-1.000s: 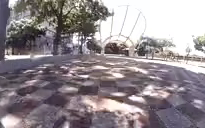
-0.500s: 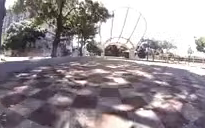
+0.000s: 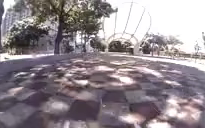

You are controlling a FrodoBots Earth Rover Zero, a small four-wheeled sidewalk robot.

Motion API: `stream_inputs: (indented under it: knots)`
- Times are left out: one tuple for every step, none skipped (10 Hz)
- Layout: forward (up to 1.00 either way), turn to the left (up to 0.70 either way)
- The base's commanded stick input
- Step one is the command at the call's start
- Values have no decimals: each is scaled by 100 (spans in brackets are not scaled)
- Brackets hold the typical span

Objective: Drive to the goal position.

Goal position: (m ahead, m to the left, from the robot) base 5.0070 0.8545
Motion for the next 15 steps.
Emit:
stream_inputs:
  knots:
    - [70, 0]
    - [70, -9]
    - [70, -35]
    - [70, -35]
    - [70, -35]
    - [70, -35]
    - [70, -25]
    - [70, 0]
    - [70, 0]
    - [70, 0]
    - [70, 0]
    - [70, 0]
    - [70, 0]
    - [70, 0]
    - [70, 0]
